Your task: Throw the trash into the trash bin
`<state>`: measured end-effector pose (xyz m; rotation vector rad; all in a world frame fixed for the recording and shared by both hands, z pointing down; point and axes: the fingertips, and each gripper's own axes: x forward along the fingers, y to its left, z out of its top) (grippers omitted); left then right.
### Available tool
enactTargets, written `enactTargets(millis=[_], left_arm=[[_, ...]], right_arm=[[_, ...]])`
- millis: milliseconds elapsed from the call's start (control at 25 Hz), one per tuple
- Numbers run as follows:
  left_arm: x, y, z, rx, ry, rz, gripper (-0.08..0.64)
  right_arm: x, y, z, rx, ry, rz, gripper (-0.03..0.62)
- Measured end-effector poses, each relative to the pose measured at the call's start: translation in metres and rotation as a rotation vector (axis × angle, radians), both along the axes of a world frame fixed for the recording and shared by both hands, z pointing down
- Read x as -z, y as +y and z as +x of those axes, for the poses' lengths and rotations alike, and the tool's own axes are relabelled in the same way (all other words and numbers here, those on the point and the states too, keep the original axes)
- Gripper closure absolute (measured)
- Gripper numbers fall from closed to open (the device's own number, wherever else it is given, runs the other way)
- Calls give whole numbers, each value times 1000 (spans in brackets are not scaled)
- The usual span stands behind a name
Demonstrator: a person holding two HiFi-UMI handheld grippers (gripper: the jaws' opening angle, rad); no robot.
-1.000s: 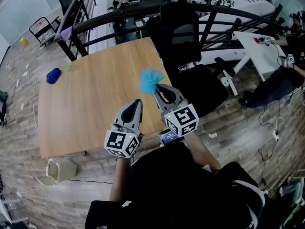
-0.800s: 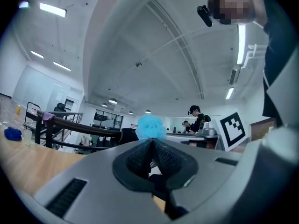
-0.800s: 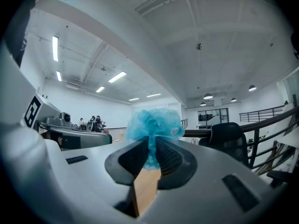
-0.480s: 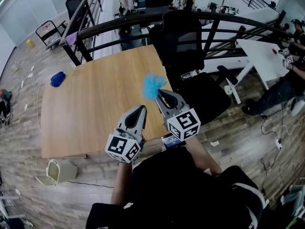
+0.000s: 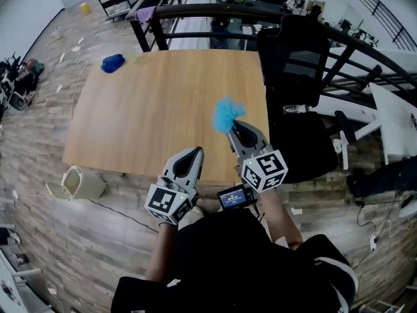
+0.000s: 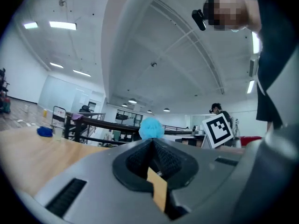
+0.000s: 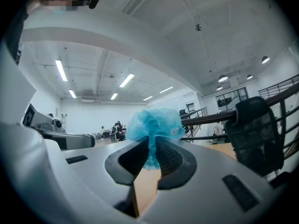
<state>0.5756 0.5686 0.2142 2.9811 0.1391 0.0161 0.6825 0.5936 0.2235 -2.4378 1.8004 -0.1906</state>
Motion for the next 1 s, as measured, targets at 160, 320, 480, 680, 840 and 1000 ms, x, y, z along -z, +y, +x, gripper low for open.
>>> enactTargets(millis=[160,320,480,680,840,1000], left_arm=[[-15,-51,-41,179,-62,18,552],[-20,-96,-86,319,-58,-20,552],[-7,-129,-126,407,-48,13,552],[3,-176,-212,561,-77,20,552],[8,-211,-287,702,-51,13,552],[-11,-230,-362,802,-45,4,552]], right_arm=[[-10,-57,-23,124,-47,-4,558],[-8,-112,-68,264,-45,-6,558],[2,-170,-125,386,-35,-16,558],[12,-234,-233,594,-12,-34,558],[15,-270,-308,719,22,-51,558],[-3,-301,-382,798,43,-70,558]])
